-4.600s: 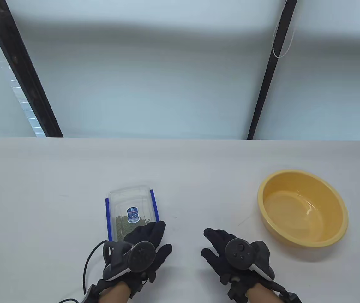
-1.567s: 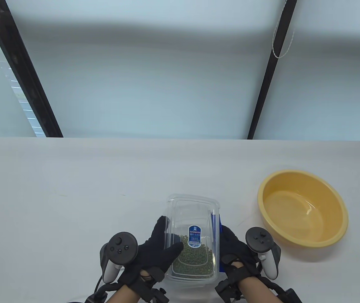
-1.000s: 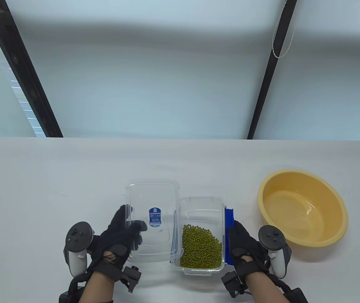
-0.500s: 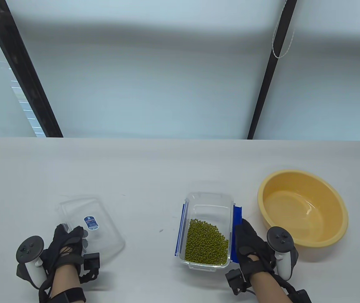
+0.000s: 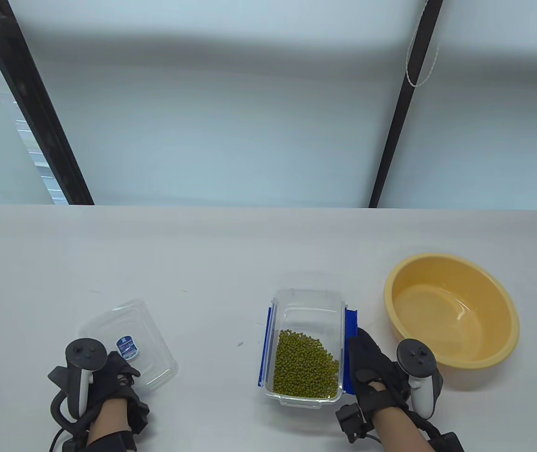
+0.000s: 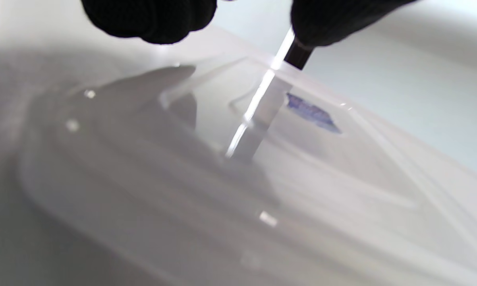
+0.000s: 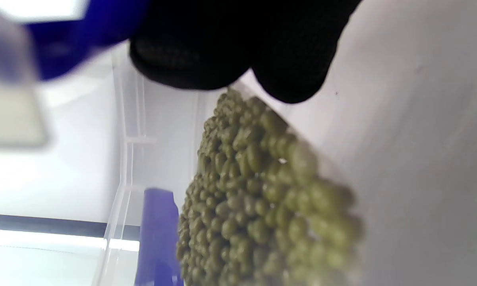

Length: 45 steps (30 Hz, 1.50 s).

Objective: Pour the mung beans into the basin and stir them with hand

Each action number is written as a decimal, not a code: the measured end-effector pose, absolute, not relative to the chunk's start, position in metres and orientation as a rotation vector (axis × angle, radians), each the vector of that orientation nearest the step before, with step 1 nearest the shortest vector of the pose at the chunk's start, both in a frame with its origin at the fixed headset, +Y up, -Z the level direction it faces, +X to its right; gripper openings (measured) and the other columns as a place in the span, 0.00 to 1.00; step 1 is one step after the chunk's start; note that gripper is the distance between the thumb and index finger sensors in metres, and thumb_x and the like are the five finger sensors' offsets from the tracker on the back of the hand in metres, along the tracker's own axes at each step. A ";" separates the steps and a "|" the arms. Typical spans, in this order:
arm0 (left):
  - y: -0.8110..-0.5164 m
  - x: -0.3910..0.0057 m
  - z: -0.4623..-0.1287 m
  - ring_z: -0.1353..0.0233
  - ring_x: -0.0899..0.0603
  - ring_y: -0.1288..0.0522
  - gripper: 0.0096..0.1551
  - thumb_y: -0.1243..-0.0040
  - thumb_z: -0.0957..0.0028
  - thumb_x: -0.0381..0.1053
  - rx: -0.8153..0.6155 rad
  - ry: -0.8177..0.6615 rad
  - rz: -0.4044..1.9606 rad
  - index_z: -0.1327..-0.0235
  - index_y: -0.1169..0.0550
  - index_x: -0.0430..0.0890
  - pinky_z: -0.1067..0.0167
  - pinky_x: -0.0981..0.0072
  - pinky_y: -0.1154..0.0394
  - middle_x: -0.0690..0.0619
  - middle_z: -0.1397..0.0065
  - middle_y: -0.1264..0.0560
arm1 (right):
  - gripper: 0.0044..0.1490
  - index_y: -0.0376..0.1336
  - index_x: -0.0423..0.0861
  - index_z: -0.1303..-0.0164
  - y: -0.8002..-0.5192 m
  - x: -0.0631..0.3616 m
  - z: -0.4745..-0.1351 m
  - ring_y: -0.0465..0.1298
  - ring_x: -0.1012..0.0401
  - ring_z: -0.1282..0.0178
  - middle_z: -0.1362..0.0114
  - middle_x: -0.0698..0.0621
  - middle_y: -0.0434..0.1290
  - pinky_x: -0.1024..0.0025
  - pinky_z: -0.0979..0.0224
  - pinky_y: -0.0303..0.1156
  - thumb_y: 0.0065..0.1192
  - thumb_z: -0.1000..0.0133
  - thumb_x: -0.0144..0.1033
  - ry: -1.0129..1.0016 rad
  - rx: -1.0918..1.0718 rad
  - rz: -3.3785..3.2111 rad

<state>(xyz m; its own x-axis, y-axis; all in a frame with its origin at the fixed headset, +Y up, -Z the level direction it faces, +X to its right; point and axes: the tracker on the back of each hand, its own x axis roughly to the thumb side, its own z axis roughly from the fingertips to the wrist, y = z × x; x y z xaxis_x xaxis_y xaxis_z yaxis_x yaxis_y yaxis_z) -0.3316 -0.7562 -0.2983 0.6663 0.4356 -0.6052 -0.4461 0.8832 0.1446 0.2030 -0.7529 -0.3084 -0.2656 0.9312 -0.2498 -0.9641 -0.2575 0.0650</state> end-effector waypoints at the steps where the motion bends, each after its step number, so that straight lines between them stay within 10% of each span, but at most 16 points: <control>1: -0.749 -0.326 -0.299 0.29 0.30 0.36 0.51 0.50 0.38 0.64 0.021 0.629 0.541 0.19 0.53 0.35 0.35 0.43 0.32 0.28 0.20 0.46 | 0.40 0.49 0.45 0.24 -0.753 0.202 -0.309 0.81 0.75 0.68 0.53 0.59 0.75 0.76 0.48 0.81 0.45 0.42 0.54 0.243 -0.184 1.823; 5: -0.737 -0.289 -0.307 0.32 0.36 0.26 0.49 0.52 0.41 0.71 0.029 0.332 0.873 0.19 0.45 0.40 0.38 0.49 0.25 0.37 0.21 0.35 | 0.40 0.48 0.45 0.24 -0.753 0.198 -0.308 0.80 0.75 0.68 0.53 0.59 0.74 0.77 0.47 0.81 0.45 0.41 0.54 0.283 -0.169 1.782; 9: -0.755 -0.221 -0.316 0.33 0.34 0.22 0.52 0.52 0.44 0.76 -0.254 -0.018 1.366 0.19 0.41 0.41 0.40 0.47 0.22 0.39 0.23 0.29 | 0.39 0.47 0.45 0.23 -0.752 0.187 -0.305 0.80 0.75 0.67 0.52 0.60 0.74 0.77 0.46 0.81 0.44 0.41 0.54 0.353 -0.118 1.734; 15: -0.783 -0.155 -0.307 0.20 0.24 0.37 0.73 0.59 0.49 0.89 -0.754 -0.337 1.546 0.25 0.76 0.42 0.30 0.40 0.28 0.27 0.14 0.55 | 0.40 0.47 0.45 0.23 -0.747 0.171 -0.298 0.80 0.76 0.66 0.52 0.60 0.74 0.78 0.46 0.81 0.43 0.40 0.54 0.409 -0.036 1.741; 26: -0.790 -0.153 -0.298 0.35 0.34 0.21 0.66 0.50 0.42 0.81 -0.604 -0.082 1.660 0.20 0.63 0.39 0.41 0.50 0.19 0.36 0.22 0.35 | 0.50 0.43 0.42 0.21 -0.757 0.163 -0.305 0.82 0.65 0.49 0.37 0.52 0.71 0.64 0.34 0.76 0.46 0.42 0.64 0.541 0.037 1.843; 38: -0.784 -0.243 -0.311 0.34 0.33 0.22 0.66 0.50 0.42 0.81 -0.257 0.174 1.823 0.20 0.63 0.39 0.41 0.49 0.21 0.35 0.22 0.36 | 0.48 0.52 0.42 0.24 -0.675 0.322 -0.281 0.80 0.55 0.43 0.32 0.45 0.69 0.54 0.33 0.73 0.54 0.46 0.61 -0.626 -0.501 2.028; 45: -0.787 -0.278 -0.304 0.33 0.32 0.24 0.66 0.50 0.41 0.80 -0.124 0.310 1.844 0.21 0.64 0.39 0.40 0.48 0.22 0.35 0.22 0.37 | 0.51 0.44 0.45 0.21 -0.702 0.389 -0.265 0.65 0.48 0.26 0.23 0.44 0.53 0.48 0.25 0.61 0.59 0.45 0.59 -0.679 -0.940 1.979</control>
<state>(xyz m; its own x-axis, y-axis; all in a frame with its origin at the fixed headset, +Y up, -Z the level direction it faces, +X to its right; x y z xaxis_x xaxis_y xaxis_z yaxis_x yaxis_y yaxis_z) -0.2778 -0.7868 -0.3036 -0.2925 0.9250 -0.2424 -0.9535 -0.2627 0.1481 0.3891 -0.7016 -0.2648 -0.3829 0.8484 -0.3656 -0.4452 -0.5163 -0.7316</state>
